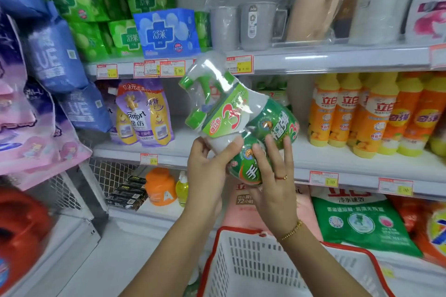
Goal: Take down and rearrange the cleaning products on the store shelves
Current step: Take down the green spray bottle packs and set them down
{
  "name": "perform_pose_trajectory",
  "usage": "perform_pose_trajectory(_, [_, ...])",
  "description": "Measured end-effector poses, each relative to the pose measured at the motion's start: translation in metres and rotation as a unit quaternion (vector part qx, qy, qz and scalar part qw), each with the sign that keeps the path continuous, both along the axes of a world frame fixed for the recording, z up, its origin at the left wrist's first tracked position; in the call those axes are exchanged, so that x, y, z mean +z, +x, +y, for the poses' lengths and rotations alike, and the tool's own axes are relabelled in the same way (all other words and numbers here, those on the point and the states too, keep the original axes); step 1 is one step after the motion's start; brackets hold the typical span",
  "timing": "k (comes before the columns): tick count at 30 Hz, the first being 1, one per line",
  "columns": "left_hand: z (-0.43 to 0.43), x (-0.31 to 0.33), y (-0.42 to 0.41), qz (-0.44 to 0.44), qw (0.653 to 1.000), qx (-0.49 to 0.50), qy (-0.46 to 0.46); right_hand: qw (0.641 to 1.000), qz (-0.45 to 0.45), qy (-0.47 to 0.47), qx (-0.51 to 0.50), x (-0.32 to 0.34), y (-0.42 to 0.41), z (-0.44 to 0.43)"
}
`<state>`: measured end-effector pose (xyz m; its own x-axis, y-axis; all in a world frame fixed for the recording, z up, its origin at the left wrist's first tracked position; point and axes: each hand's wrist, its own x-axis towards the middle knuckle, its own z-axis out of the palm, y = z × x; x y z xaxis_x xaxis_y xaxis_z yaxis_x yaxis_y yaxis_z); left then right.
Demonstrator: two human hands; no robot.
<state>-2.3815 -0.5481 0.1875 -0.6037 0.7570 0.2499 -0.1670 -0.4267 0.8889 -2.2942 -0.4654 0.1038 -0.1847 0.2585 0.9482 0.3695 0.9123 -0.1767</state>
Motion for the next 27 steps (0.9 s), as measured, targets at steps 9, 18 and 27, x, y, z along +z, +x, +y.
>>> perform_pose_trajectory(9, [-0.009, 0.013, -0.035, 0.164, 0.982, -0.089, 0.019, 0.941, 0.129, -0.262, 0.173, 0.035, -0.001, -0.038])
perform_pose_trajectory(18, [-0.021, 0.014, -0.092, 0.087, 0.975, -0.188, -0.078, 0.584, 0.158, -0.547, 0.579, 0.054, 0.017, -0.022])
perform_pose_trajectory(27, [-0.021, 0.019, -0.073, 0.045, 0.988, -0.136, -0.060, 0.670, 0.156, -0.582, 0.434, 0.086, 0.026, 0.000])
